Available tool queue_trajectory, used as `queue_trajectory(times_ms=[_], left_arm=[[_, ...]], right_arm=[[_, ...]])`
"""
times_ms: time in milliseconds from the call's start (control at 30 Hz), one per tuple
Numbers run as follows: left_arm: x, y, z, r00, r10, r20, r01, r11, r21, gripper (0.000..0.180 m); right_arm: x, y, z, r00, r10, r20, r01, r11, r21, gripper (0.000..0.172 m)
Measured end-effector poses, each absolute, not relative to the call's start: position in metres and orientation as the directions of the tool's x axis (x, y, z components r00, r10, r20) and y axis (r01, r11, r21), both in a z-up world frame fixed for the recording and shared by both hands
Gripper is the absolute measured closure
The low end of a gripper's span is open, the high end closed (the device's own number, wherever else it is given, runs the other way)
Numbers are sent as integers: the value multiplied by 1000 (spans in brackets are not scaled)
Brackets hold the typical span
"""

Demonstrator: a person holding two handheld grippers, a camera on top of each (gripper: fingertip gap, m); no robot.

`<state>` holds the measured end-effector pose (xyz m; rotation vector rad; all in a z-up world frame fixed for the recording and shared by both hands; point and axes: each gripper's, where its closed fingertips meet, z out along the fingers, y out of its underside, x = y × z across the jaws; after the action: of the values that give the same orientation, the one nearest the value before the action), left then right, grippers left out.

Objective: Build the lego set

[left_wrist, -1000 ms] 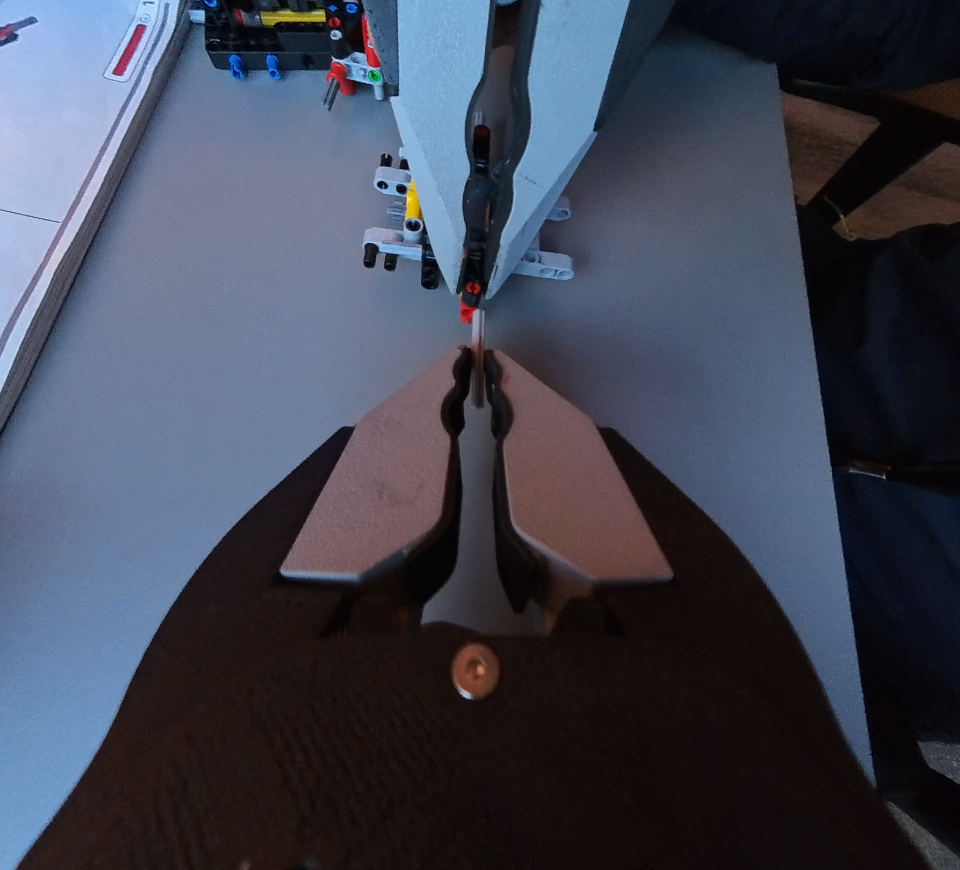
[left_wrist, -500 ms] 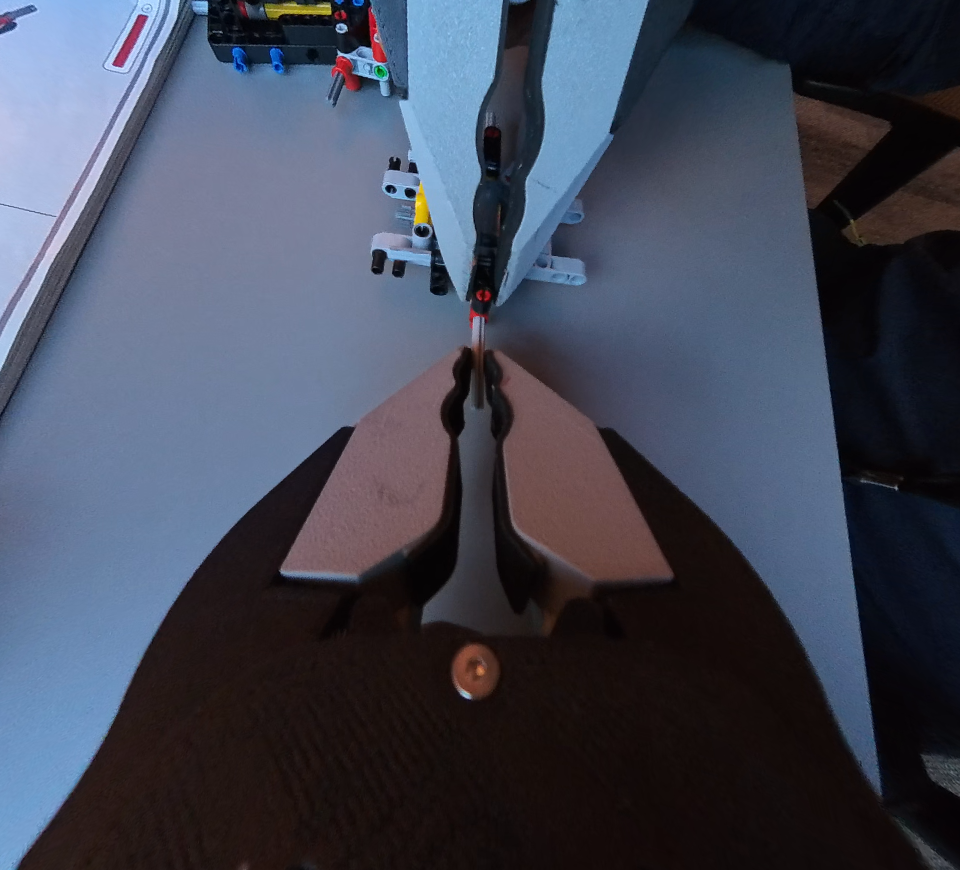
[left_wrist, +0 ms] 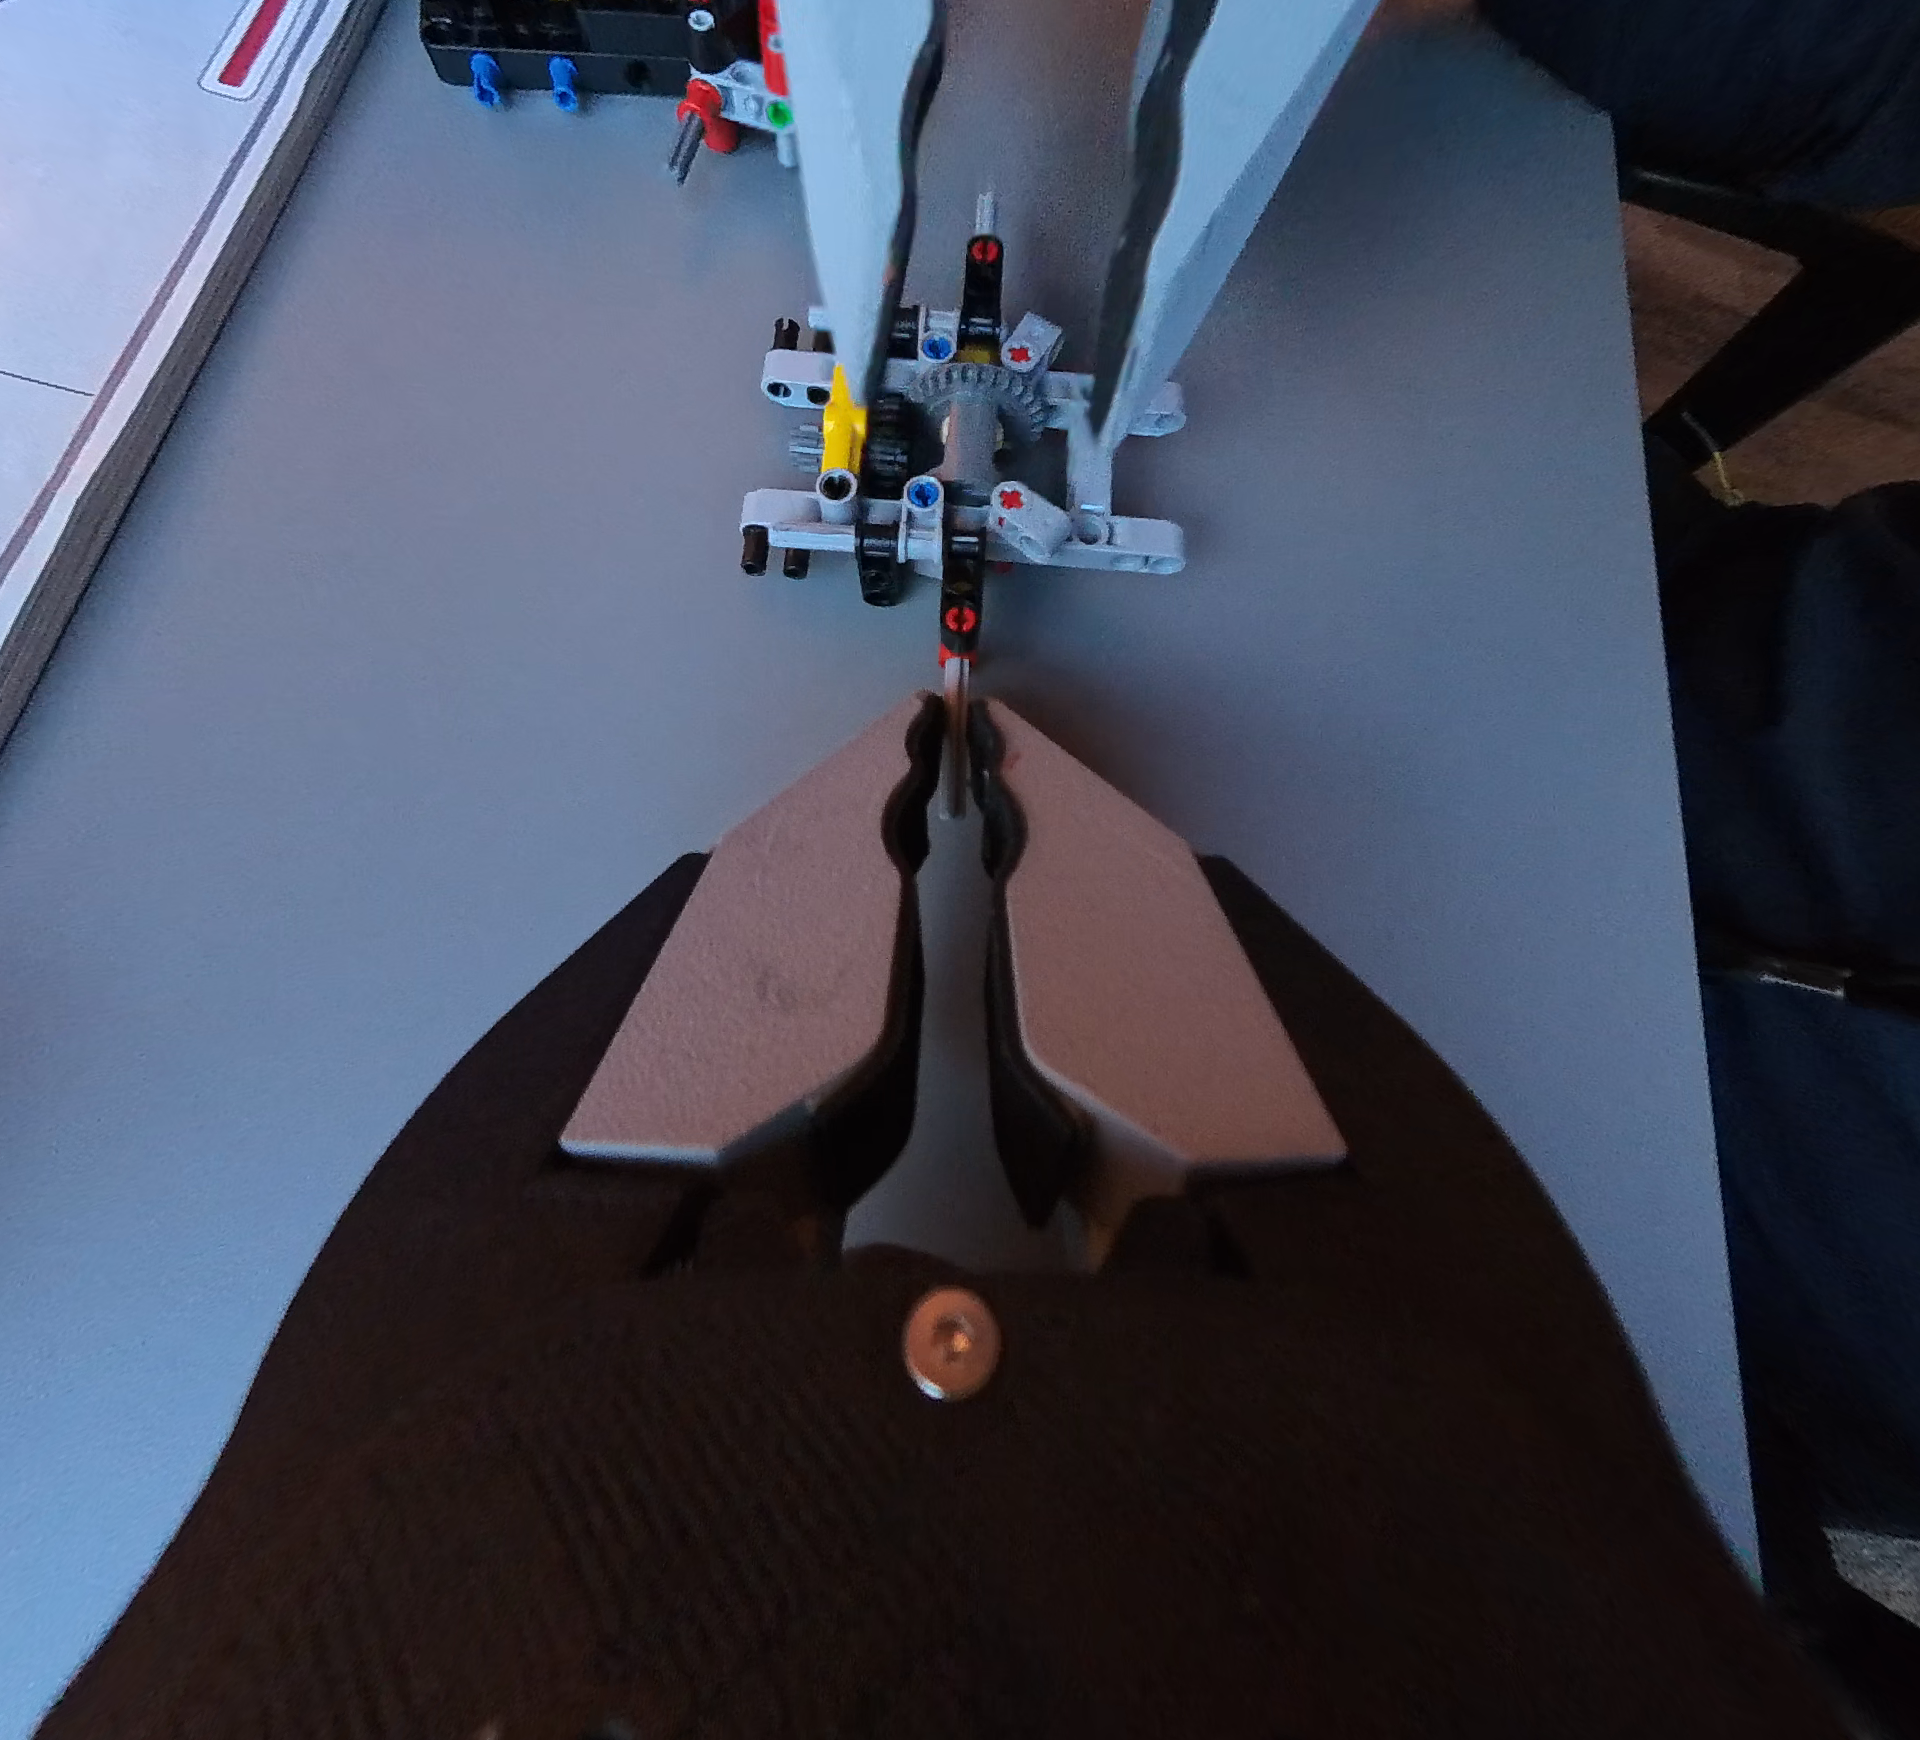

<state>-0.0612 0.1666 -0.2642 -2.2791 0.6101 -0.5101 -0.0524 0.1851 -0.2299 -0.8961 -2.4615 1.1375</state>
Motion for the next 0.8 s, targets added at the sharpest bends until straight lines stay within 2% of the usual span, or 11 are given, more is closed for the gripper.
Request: queue_trajectory(times_ms=[67,167,333,667,700,800], left_arm=[[-62,167,-265,812,-555,181,-274,-637,-721,179],[-62,167,-266,809,-555,190,-271,-641,-719,179],[-61,167,-267,804,-554,217,-252,-647,-720,179],[-62,167,-267,803,-553,223,-246,-648,-721,179],[-62,167,-267,803,-554,220,-249,-647,-721,178],[-61,167,-267,803,-555,219,-250,-646,-721,179]], right_arm=[[-41,191,-230,-771,636,-37,453,506,-734,146],[-35,200,-239,-763,646,1,470,557,-684,150],[-34,193,-252,-771,637,33,491,626,-606,142],[-30,194,-251,-762,627,163,472,709,-524,144],[-29,192,-247,-760,626,174,463,709,-532,143],[-31,196,-240,-724,664,187,489,686,-539,121]])
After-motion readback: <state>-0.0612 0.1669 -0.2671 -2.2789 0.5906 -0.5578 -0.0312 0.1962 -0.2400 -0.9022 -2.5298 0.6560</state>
